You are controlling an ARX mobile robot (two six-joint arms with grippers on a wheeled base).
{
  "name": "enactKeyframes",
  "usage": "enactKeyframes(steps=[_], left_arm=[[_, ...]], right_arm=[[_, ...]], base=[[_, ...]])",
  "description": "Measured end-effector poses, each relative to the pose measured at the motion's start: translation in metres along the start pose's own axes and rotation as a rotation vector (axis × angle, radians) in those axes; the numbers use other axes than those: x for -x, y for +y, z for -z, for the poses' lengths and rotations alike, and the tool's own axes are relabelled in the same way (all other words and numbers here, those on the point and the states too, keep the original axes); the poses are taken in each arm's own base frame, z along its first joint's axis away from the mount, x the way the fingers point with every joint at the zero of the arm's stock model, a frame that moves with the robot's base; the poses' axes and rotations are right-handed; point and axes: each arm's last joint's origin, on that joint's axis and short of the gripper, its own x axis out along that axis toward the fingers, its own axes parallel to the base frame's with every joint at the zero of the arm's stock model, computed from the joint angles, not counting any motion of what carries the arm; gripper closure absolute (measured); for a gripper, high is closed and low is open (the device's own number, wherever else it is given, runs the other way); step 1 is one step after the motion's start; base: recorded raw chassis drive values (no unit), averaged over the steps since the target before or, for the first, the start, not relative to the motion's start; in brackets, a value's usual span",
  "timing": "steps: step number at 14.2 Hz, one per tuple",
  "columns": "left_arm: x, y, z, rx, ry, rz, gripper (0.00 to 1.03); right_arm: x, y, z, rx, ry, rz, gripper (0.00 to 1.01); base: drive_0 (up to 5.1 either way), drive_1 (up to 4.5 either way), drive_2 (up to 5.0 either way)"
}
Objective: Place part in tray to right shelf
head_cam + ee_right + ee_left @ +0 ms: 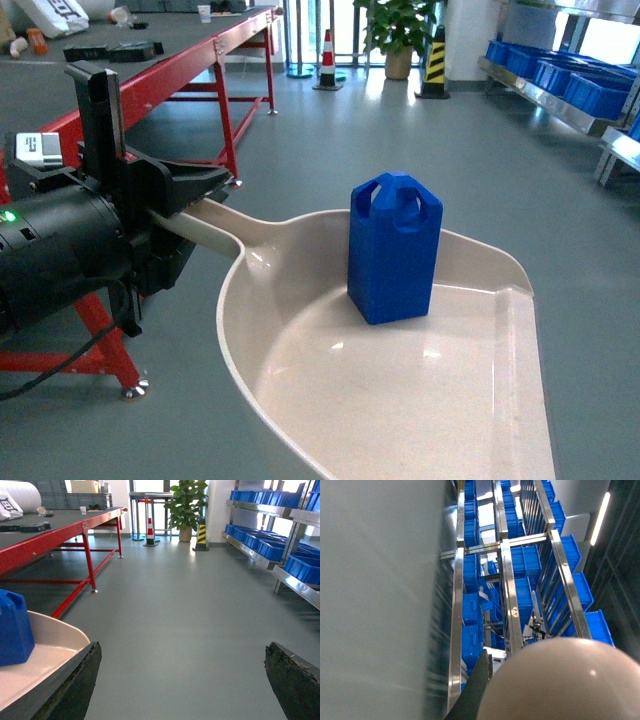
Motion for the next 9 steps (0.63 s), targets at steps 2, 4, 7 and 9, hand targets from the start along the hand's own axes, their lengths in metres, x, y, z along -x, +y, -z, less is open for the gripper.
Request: enactKeyframes(steps=[2,4,7,9], left_arm=[[0.0,-0.0001,0.0,0.0,0.0,0.001,0.9],[0.0,0.0004,0.0001,0.001,0.001,-0.004,0.9],[-0.0009,-0.0013,0.0039,-0.002,0.02,0.009,0.9],[-0.0004,0.0,0.0025,0.001,0.018,-0.002,0.9]], right_arm=[[0.0,0.0,-0.0001,0.0,-0.001,0.0,0.03],[0.0,0.0,-0.0001,0.0,-0.002,0.0,0.03],[0.0,-0.0001,-0.0001,0.0,-0.002,0.003,0.03],[0.0,-0.0001,0.0,0.0,0.0,0.003,0.03]], base=[[4.8,-3.4,-1.5],[4.9,-3.41,-1.4],[0.0,0.0,0.0],[0.0,0.0,0.0]])
